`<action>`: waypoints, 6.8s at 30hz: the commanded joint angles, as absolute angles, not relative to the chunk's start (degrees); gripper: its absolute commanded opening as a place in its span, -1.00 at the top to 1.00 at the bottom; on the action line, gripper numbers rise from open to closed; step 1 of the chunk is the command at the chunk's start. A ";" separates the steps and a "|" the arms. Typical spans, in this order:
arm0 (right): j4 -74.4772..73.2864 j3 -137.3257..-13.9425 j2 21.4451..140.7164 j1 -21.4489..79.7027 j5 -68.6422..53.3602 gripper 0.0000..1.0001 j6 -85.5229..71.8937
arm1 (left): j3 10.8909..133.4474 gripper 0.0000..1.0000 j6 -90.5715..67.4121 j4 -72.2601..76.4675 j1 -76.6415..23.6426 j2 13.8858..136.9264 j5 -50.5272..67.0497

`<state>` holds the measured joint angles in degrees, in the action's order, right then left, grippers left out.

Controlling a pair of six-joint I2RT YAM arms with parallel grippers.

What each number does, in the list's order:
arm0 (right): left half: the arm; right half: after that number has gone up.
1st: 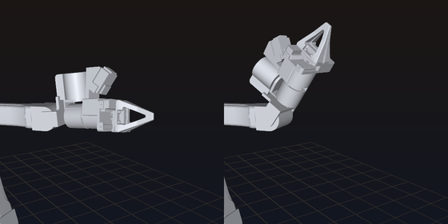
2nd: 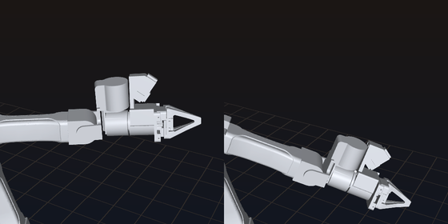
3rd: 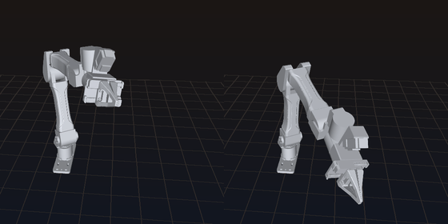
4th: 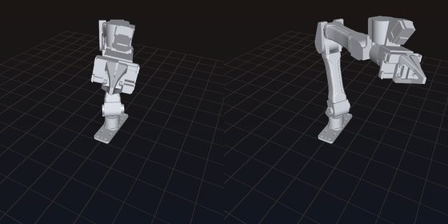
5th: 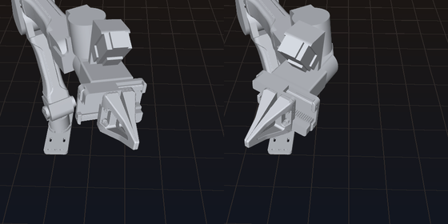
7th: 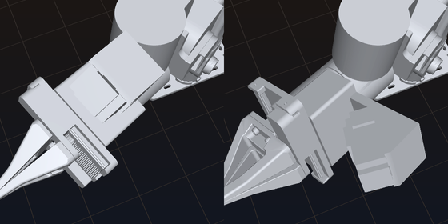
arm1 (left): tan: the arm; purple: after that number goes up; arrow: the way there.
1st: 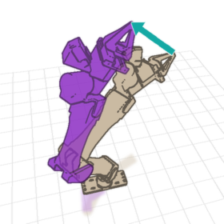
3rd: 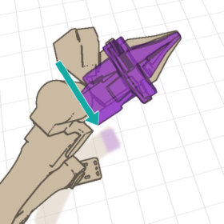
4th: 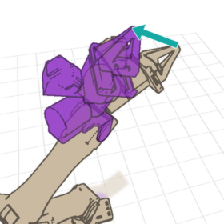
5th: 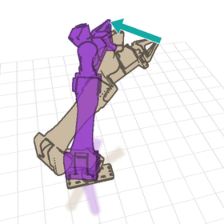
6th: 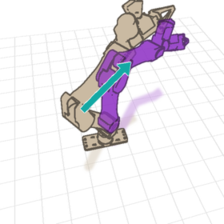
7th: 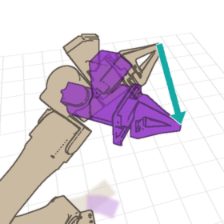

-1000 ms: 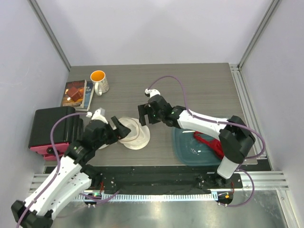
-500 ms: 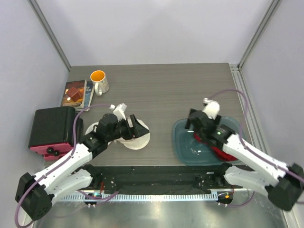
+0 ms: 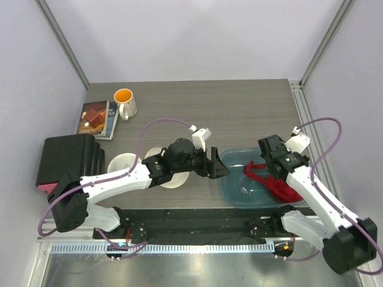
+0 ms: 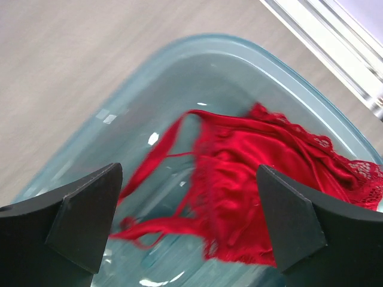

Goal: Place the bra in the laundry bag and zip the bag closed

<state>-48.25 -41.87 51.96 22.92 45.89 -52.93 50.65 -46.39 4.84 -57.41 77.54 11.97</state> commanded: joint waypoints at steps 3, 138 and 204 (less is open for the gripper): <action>-43.51 -40.26 61.87 15.56 42.89 -0.94 -55.72 | 51.25 -0.49 -46.84 10.02 -59.24 77.08 11.07; -19.86 -39.46 81.38 16.00 27.16 -0.30 -36.91 | 52.64 -0.43 -44.12 -11.42 -41.22 70.32 4.04; -28.74 -76.30 71.45 56.51 11.42 0.97 -25.40 | 59.77 -0.53 -39.82 -36.83 -41.13 41.13 -26.81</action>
